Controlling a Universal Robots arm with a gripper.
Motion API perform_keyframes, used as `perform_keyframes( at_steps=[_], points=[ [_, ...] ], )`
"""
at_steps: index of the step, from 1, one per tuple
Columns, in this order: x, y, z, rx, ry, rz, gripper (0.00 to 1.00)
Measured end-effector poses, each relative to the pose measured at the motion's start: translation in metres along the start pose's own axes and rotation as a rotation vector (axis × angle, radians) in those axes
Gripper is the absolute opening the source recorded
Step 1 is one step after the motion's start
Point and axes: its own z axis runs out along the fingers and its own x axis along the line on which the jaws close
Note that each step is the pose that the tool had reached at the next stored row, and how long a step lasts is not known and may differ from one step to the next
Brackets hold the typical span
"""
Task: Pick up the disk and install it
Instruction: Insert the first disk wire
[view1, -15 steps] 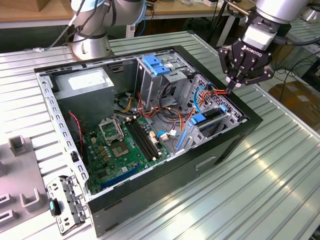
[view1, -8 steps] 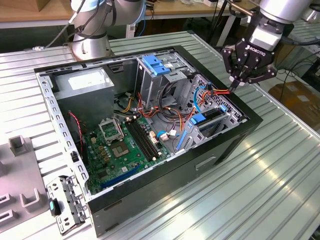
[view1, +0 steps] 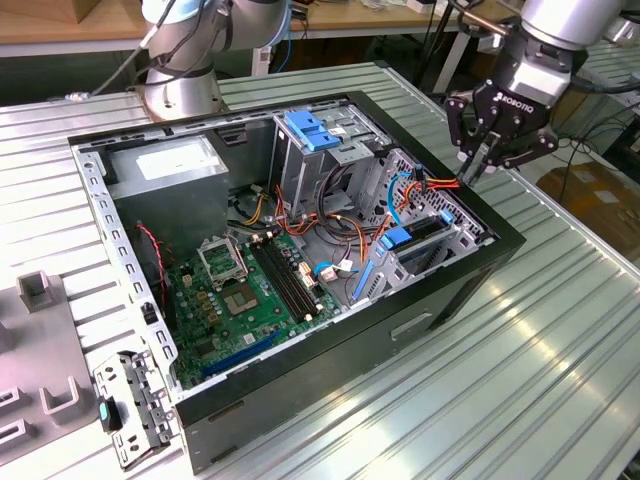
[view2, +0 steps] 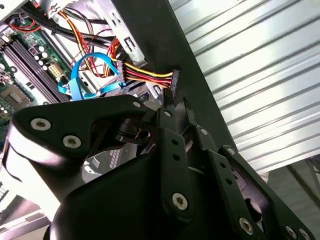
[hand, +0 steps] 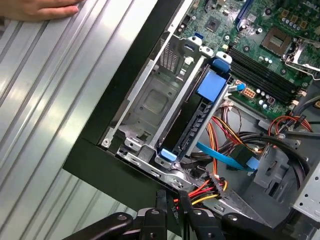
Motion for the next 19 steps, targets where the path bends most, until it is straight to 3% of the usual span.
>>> perform_keyframes(
  at_steps=[3,4,6,16,19],
  points=[
    [0.0001,-0.0013,0.0025,0.0008,0.0006,-0.048,0.25],
    [0.0001,-0.0014,0.0038,0.0014,0.0010,-0.088,0.31],
    [0.0002,-0.0016,0.0053,0.0022,0.0016,-0.144,0.31],
    [0.0005,-0.0075,0.0123,0.0043,0.0027,-0.266,0.31],
    [0.0004,-0.0078,0.0122,0.0043,0.0030,-0.276,0.24]
  ],
)
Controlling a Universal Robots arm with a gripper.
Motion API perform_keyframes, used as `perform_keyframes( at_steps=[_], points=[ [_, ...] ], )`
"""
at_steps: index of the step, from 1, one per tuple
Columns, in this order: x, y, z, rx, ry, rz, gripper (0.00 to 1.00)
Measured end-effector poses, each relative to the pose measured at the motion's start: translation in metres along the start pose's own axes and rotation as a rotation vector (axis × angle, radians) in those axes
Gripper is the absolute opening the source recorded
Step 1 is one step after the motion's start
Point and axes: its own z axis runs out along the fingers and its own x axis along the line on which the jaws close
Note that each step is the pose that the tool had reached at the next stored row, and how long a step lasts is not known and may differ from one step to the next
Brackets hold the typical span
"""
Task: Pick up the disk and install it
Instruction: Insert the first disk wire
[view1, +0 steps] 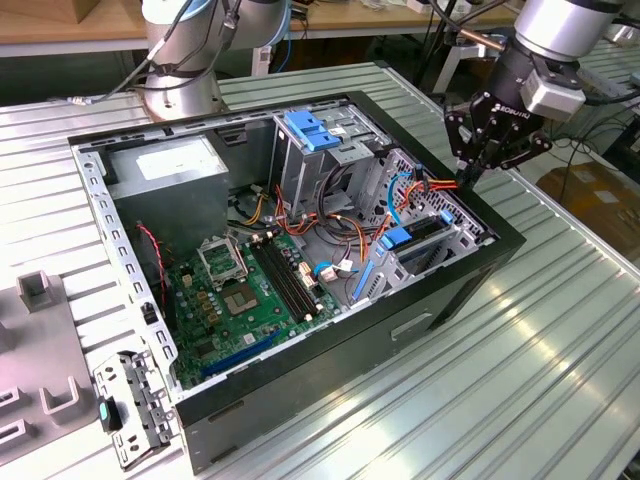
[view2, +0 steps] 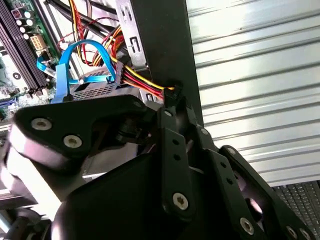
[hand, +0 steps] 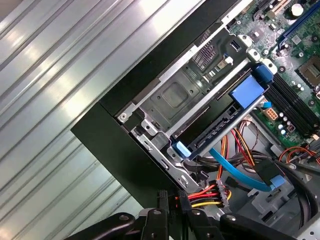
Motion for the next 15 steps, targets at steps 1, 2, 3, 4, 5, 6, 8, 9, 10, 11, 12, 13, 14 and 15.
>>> perform_keyframes(
  at_steps=[1,2,3,4,5,6,8,9,10,11,12,13,14,15],
  points=[
    [-0.0001,-0.0002,-0.0006,0.0000,0.0001,-0.002,0.17],
    [-0.0002,-0.0003,-0.0019,0.0001,0.0000,-0.002,0.16],
    [-0.0002,-0.0003,-0.0040,0.0002,-0.0002,-0.002,0.16],
    [-0.0002,-0.0003,-0.0069,0.0002,-0.0001,-0.002,0.16],
    [-0.0002,-0.0003,-0.0068,0.0003,-0.0003,-0.002,0.16],
    [-0.0002,-0.0003,-0.0068,0.0003,-0.0003,-0.002,0.16],
    [-0.0004,-0.0003,-0.0069,0.0001,-0.0002,0.005,0.16],
    [-0.0004,-0.0003,-0.0069,-0.0002,-0.0003,0.019,0.16],
    [-0.0004,-0.0002,-0.0069,-0.0003,-0.0005,0.030,0.16],
    [-0.0005,-0.0001,-0.0069,-0.0005,-0.0007,0.048,0.16],
    [-0.0005,-0.0001,-0.0069,-0.0008,-0.0009,0.065,0.16],
    [-0.0008,0.0001,-0.0069,-0.0010,-0.0011,0.079,0.16],
    [-0.0011,0.0004,-0.0069,-0.0011,-0.0011,0.085,0.16],
    [-0.0022,0.0014,-0.0070,-0.0012,-0.0011,0.091,0.16]
  ],
)
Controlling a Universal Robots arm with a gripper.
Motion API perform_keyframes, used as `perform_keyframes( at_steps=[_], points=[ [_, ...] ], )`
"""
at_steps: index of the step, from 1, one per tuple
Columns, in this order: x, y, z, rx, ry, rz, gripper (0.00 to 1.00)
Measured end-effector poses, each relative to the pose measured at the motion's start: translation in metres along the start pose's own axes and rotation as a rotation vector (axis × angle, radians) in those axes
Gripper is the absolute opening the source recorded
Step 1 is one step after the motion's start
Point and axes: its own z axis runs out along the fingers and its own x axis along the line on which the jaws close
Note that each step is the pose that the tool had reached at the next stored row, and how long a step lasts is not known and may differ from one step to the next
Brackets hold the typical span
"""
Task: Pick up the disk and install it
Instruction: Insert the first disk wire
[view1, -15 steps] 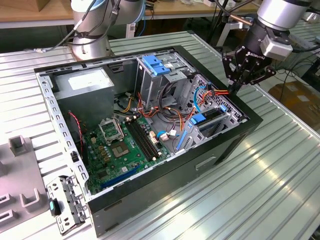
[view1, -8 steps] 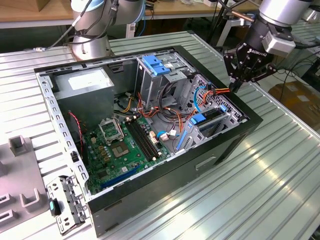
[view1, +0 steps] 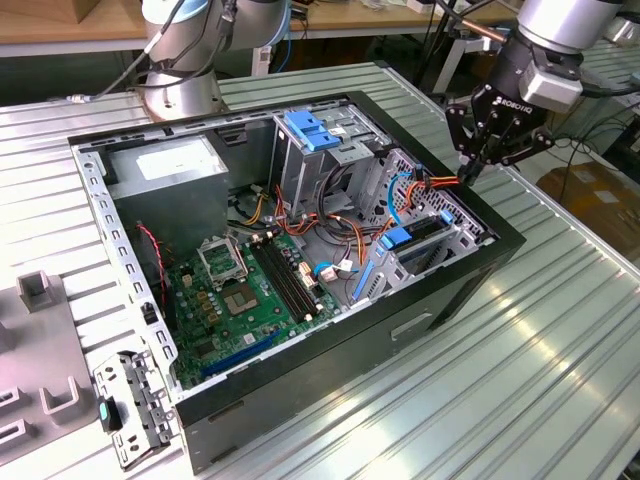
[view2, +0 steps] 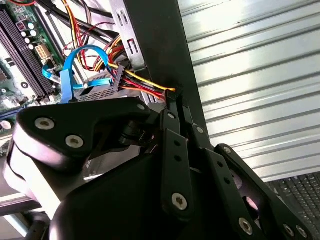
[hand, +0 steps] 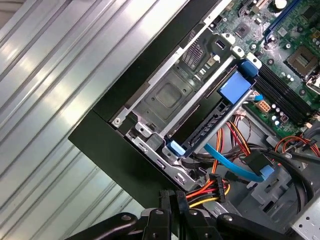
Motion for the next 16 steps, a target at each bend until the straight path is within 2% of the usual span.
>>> perform_keyframes(
  at_steps=[5,9,11,16],
  points=[
    [-0.0040,0.0045,0.0001,-0.0002,-0.0003,0.015,0.16],
    [-0.0106,0.0120,0.0001,0.0015,0.0012,0.022,0.16],
    [-0.0116,0.0132,0.0003,0.0017,0.0012,0.028,0.16],
    [-0.0118,0.0133,0.0008,0.0003,0.0007,0.103,0.16]
  ],
)
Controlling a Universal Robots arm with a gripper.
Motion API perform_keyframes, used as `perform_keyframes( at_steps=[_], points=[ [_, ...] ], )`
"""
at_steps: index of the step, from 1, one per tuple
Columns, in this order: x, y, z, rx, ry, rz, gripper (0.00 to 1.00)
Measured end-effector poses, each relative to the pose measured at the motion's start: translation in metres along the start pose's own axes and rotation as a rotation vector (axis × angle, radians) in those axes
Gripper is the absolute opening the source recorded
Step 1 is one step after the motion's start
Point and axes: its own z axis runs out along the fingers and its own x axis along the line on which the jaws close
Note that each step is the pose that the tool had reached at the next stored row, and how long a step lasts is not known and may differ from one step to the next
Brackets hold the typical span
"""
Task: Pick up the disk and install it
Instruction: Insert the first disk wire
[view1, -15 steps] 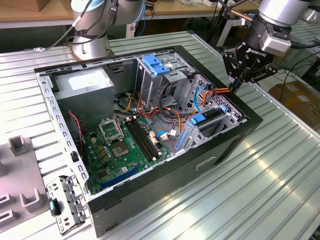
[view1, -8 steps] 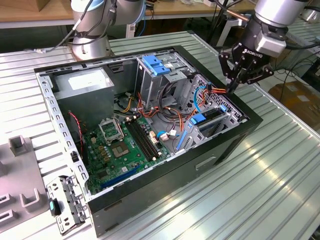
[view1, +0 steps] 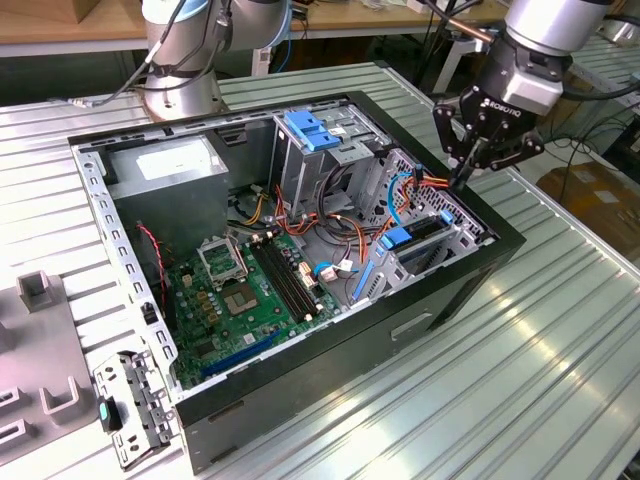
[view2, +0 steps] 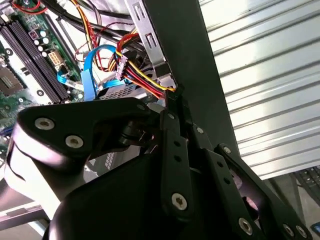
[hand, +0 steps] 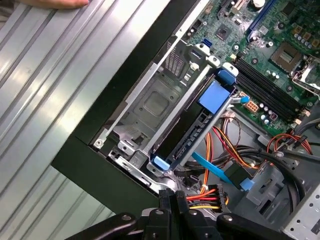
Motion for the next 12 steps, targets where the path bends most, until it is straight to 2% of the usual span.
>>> perform_keyframes(
  at_steps=[6,9,12],
  points=[
    [0.0000,0.0000,0.0006,-0.0013,-0.0009,0.084,0.16],
    [0.0000,0.0000,0.0012,-0.0025,-0.0016,0.158,0.16],
    [0.0000,0.0001,0.0016,-0.0032,-0.0020,0.200,0.16]
  ],
)
